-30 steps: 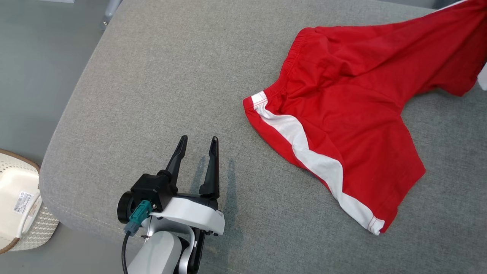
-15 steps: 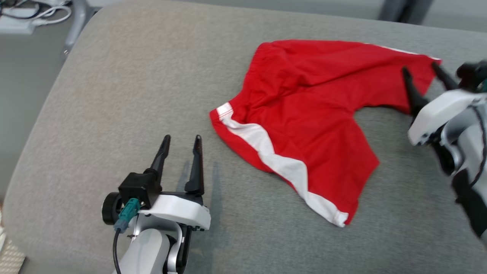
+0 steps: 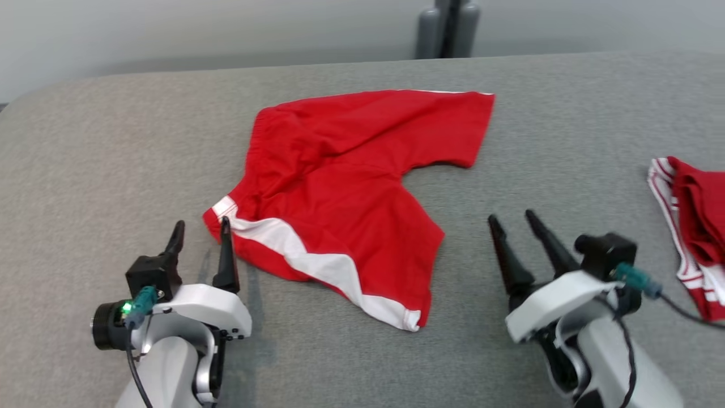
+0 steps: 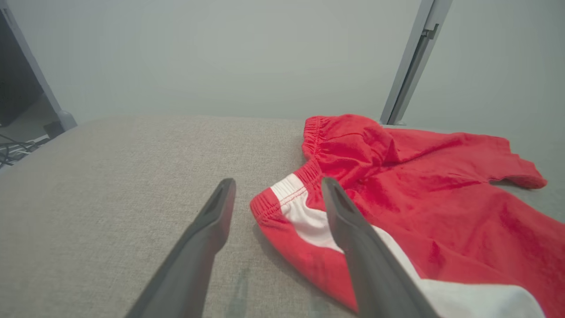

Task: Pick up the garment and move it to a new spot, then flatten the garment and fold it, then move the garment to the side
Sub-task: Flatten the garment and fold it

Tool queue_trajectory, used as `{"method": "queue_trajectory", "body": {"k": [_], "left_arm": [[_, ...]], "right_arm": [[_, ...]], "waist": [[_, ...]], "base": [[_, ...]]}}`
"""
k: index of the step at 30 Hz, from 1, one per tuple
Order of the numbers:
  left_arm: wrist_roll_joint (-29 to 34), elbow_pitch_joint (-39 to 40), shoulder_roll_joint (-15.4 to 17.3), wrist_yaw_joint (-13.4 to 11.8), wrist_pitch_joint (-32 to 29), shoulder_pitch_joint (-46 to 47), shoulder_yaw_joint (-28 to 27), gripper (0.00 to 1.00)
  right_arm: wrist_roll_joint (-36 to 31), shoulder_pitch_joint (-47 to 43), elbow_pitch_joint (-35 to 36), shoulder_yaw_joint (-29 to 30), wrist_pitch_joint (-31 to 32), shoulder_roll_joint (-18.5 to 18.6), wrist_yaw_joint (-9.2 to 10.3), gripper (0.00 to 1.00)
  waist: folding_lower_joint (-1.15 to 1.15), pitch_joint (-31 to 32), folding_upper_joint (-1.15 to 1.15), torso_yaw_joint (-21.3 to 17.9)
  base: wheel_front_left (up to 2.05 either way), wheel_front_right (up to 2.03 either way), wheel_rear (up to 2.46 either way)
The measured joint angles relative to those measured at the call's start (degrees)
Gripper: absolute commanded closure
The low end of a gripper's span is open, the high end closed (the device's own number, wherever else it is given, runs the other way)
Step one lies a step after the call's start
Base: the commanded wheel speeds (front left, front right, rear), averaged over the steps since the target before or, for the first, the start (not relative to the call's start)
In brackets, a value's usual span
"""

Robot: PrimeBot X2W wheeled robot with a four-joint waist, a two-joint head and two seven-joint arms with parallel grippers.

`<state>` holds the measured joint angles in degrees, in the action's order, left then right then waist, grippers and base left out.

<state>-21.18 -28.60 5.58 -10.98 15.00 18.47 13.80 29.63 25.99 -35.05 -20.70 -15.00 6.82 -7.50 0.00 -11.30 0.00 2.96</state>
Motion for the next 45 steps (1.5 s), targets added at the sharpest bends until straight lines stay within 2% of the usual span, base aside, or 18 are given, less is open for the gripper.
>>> {"method": "queue_trajectory", "body": {"k": [3, 8, 14, 20, 24, 25, 27, 31, 38, 42, 45], "left_arm": [[0.1, -3.2, 2.2, 0.4, -0.2, 1.5, -0.5, 0.00], [3.4, -6.9, 6.1, -0.2, -3.3, 4.9, 1.3, 0.00], [5.4, -9.7, 8.3, 2.3, -9.5, 7.7, 4.7, 0.00], [6.2, -11.1, 9.5, 3.6, -12.8, 9.7, 6.4, 0.00], [6.5, -12.0, 10.1, 5.5, -14.8, 10.9, 7.8, 0.00], [6.5, -12.0, 10.1, 5.9, -15.1, 11.1, 8.0, 0.20], [6.4, -11.8, 10.1, 6.0, -15.4, 11.4, 8.2, 1.00], [5.8, -11.1, 9.9, 6.4, -15.0, 11.4, 8.3, 1.00], [3.3, -8.6, 8.3, 6.7, -14.0, 10.9, 7.5, 1.00], [2.5, -6.3, 7.5, 6.8, -14.0, 9.5, 7.8, 1.00], [2.4, -5.1, 7.2, 6.6, -14.3, 8.6, 8.2, 1.00]], "right_arm": [[-3.5, -5.6, 4.8, 0.7, 0.0, -2.4, 0.00, 0.00], [-5.0, -8.8, 9.6, 1.2, 1.0, -3.6, 0.00, 0.00], [-6.1, -9.9, 12.5, 2.5, 2.5, -3.9, 0.00, 0.00], [-6.4, -10.6, 14.2, 2.5, 3.3, -4.0, 0.00, 0.00], [-6.4, -10.8, 14.8, 2.3, 3.4, -4.0, 0.00, 0.00], [-6.4, -10.9, 14.8, 2.2, 3.5, -4.0, 0.00, 0.00], [-6.4, -10.9, 14.9, 2.3, 3.5, -4.0, 0.00, 0.00], [-5.9, -10.9, 14.8, 1.8, 3.8, -4.0, 0.00, 0.00], [-2.8, -11.0, 14.9, -3.0, 5.0, -4.0, 0.00, 0.00], [-0.2, -11.1, 15.7, -9.8, 7.0, -4.0, 0.00, 0.00], [0.0, -11.2, 15.7, -12.5, 7.9, -4.1, 0.00, 0.00]], "waist": [[0.00, 0.5, 0.00, -3.1], [0.00, 0.4, 0.00, -6.0], [0.00, -0.8, 0.00, -6.8], [0.00, -1.7, 0.00, -6.9], [0.00, -2.2, 0.00, -6.8], [0.00, -2.3, 0.00, -6.7], [0.00, -2.4, 0.00, -6.6], [0.00, -2.5, 0.00, -6.2], [0.00, -1.8, 0.00, -4.8], [0.00, -0.9, 0.00, -3.2], [0.00, -0.5, 0.00, -2.4]], "base": [[0.00, 0.00, 0.00], [0.00, 0.00, 0.00], [0.00, 0.00, 0.00], [0.00, 0.00, 0.00], [0.00, 0.00, 0.00], [0.00, 0.00, 0.00], [0.00, 0.00, 0.00], [0.00, 0.00, 0.00], [0.00, 0.00, 0.00], [0.00, 0.00, 0.00], [0.00, 0.00, 0.00]]}}
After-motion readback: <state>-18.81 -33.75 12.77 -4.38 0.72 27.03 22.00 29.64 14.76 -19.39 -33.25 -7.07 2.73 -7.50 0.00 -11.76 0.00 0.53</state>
